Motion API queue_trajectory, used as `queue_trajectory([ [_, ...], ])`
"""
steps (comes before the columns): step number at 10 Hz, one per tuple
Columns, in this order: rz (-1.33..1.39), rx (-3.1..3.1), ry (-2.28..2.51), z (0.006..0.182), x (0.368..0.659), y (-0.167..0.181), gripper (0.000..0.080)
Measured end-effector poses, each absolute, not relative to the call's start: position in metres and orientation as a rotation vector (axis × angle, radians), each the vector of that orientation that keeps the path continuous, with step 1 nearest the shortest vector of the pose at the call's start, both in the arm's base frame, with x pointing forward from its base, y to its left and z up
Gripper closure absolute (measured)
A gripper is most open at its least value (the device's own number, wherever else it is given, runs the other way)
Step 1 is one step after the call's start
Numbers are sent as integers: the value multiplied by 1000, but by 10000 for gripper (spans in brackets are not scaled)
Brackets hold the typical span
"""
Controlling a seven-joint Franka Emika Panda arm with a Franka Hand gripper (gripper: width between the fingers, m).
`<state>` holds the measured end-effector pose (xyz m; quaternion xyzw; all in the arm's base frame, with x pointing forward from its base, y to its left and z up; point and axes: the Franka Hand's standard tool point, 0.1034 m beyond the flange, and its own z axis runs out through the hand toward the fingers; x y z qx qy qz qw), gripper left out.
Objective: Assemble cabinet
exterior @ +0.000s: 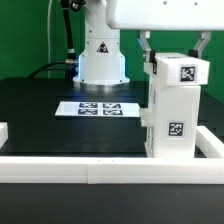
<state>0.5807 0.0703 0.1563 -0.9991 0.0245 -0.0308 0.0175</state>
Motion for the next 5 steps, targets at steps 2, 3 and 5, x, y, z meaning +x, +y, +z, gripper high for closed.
queue_trajectory([
  [2, -99, -3069, 343, 155, 581, 74, 240],
  [3, -95, -3044, 495, 154, 581, 74, 240],
  [5, -92, -3014, 637, 155, 581, 75, 240],
])
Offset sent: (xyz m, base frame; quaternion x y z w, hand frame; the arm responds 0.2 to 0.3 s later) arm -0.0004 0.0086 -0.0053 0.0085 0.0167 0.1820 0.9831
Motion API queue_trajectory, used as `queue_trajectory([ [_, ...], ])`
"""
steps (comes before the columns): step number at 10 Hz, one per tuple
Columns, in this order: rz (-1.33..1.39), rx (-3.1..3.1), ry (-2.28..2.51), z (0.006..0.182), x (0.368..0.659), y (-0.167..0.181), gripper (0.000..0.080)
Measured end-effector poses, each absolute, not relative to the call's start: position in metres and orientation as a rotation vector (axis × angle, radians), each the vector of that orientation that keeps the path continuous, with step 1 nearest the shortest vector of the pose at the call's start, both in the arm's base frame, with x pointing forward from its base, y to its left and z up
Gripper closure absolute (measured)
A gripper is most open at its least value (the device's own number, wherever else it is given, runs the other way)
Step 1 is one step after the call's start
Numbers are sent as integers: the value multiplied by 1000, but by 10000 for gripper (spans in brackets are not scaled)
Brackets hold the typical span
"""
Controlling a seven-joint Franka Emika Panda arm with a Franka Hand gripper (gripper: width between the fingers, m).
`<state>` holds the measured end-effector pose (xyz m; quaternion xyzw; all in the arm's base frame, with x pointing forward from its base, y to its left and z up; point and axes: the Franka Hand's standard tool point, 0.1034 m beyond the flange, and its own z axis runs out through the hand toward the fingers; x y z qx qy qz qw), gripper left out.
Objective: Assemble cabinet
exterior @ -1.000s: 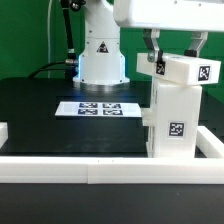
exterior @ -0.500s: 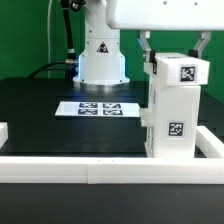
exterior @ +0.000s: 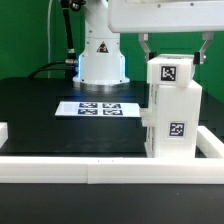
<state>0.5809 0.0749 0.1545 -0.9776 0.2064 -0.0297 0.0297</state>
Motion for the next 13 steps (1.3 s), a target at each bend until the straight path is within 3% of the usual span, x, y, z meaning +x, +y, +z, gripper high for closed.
queue_trajectory([
  [13, -24, -2370, 1893, 154, 581, 95, 240],
])
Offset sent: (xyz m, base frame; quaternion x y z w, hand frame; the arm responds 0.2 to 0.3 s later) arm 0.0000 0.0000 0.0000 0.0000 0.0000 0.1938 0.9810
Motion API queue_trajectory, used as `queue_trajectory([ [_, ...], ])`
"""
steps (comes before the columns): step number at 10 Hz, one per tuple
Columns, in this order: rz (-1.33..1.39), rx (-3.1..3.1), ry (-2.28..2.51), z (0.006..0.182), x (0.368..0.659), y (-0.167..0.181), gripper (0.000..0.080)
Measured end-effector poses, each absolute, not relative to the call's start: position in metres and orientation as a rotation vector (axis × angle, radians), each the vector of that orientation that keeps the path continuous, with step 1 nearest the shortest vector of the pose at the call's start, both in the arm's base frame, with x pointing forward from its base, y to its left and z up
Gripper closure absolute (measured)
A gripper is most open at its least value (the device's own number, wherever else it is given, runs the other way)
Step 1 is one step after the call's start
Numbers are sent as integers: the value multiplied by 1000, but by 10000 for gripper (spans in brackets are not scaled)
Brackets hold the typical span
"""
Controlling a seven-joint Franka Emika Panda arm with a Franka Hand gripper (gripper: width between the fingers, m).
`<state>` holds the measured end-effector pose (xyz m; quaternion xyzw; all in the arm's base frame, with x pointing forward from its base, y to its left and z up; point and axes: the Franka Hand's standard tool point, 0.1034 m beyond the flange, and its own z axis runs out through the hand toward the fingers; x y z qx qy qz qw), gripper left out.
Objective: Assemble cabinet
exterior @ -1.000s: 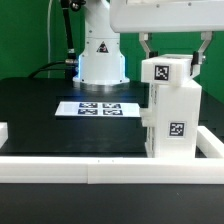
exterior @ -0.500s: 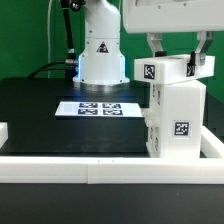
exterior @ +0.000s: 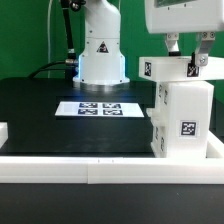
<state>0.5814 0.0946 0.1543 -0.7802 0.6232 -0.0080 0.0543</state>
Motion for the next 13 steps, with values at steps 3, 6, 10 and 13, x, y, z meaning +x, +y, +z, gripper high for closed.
queue_trajectory([
  [3, -1, -2267, 1997, 154, 581, 98, 240],
  [6, 2, -2282, 1959, 159, 580, 99, 15],
  [10, 11, -2244, 1888, 188, 580, 102, 2],
  [13, -11, -2379, 1759, 183, 578, 106, 2],
])
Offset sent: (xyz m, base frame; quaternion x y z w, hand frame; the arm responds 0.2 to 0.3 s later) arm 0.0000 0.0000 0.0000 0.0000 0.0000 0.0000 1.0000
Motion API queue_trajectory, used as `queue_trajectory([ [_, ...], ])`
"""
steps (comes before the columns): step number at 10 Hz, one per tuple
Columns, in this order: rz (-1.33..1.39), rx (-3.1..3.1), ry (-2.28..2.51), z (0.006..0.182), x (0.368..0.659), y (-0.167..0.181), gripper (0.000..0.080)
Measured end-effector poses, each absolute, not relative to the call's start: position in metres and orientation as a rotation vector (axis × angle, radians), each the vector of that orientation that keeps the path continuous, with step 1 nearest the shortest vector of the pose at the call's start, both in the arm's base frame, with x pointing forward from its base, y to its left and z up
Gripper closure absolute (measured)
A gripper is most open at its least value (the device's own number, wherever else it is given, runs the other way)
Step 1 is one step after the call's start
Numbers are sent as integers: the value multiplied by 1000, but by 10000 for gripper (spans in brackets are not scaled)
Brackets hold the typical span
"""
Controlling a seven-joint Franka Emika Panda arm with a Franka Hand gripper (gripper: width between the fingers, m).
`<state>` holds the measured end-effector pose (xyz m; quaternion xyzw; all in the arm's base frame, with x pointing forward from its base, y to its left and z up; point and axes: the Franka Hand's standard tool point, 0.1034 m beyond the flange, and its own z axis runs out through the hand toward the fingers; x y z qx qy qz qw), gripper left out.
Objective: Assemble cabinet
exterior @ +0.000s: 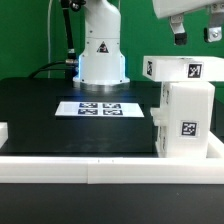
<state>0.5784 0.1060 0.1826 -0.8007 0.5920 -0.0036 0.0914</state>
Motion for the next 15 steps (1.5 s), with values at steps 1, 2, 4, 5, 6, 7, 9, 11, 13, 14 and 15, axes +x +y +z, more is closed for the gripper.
queue_trajectory([
  [1, -40, -2499, 1614, 182, 579, 108, 2],
  [2, -68, -2608, 1450, 183, 581, 108, 2],
  [4, -96, -2800, 1067, 182, 587, 108, 2],
  [5, -54, -2878, 888, 182, 588, 109, 2],
  [6, -42, -2914, 781, 184, 592, 112, 2],
  [7, -58, -2926, 729, 184, 593, 111, 2],
  [9, -71, -2979, 494, 183, 592, 111, 2],
  [11, -83, -3013, 283, 183, 592, 110, 2],
  [13, -100, -3048, -74, 183, 592, 109, 2],
  [14, -61, -3040, -293, 183, 589, 107, 2],
  [15, -50, -3021, -488, 183, 591, 107, 2],
])
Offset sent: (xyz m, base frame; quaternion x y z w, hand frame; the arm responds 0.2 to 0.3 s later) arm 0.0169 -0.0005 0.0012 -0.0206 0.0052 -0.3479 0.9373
